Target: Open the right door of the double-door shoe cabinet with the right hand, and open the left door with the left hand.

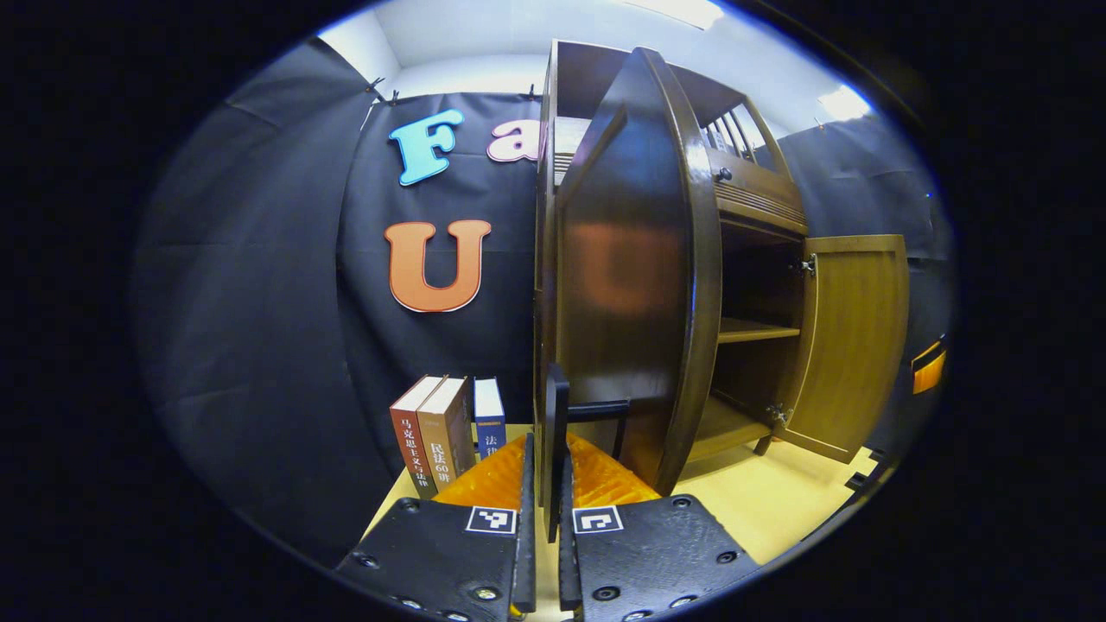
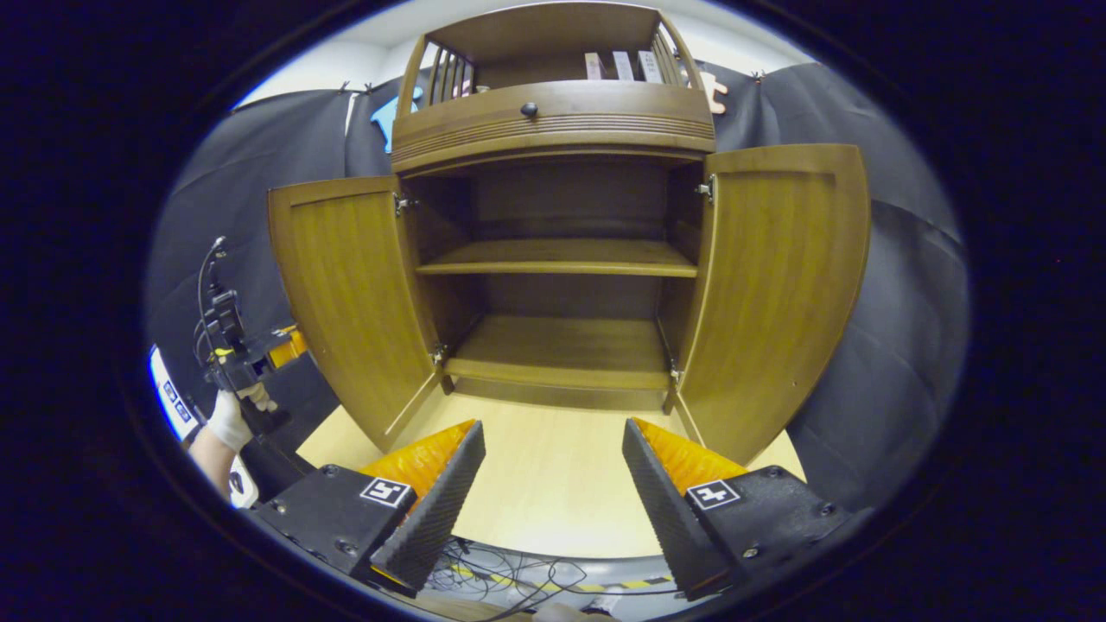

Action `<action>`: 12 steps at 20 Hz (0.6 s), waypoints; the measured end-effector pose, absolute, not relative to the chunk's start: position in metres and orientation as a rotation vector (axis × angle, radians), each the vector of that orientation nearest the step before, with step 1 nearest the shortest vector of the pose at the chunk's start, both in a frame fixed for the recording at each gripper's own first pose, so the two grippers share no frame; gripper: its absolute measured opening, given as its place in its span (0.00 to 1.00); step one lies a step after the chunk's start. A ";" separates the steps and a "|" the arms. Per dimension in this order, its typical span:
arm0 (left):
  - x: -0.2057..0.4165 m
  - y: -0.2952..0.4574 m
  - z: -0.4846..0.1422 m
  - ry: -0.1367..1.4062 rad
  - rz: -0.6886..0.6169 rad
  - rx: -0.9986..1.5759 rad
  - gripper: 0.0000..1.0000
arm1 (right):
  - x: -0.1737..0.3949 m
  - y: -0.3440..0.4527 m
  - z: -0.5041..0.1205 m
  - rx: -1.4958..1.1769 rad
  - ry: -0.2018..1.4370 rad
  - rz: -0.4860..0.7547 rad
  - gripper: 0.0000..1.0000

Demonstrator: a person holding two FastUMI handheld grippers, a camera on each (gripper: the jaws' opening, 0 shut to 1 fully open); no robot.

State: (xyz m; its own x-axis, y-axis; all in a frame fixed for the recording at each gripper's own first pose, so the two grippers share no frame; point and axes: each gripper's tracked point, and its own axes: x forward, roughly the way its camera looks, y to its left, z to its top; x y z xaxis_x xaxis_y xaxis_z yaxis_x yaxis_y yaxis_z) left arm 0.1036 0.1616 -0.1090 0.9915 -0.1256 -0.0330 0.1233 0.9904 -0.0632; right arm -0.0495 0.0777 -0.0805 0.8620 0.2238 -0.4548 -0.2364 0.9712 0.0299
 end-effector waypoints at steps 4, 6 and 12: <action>0.108 0.175 -0.110 0.023 -0.199 -0.059 0.09 | -0.048 0.083 -0.091 -0.027 0.484 0.254 1.00; 0.109 0.183 -0.113 0.042 -0.232 -0.063 0.09 | -0.047 0.086 -0.087 -0.030 0.480 0.260 1.00; 0.105 0.190 -0.113 0.060 -0.268 -0.038 0.36 | -0.048 0.087 -0.089 -0.036 0.474 0.258 1.00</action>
State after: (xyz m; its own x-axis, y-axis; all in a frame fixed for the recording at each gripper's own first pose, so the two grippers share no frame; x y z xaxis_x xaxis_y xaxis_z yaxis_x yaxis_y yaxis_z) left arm 0.1050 0.1898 -0.1131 0.9624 -0.2660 -0.0544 0.2637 0.9635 -0.0460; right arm -0.0483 0.0872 -0.0894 0.8578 0.2376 -0.4557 -0.2543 0.9668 0.0254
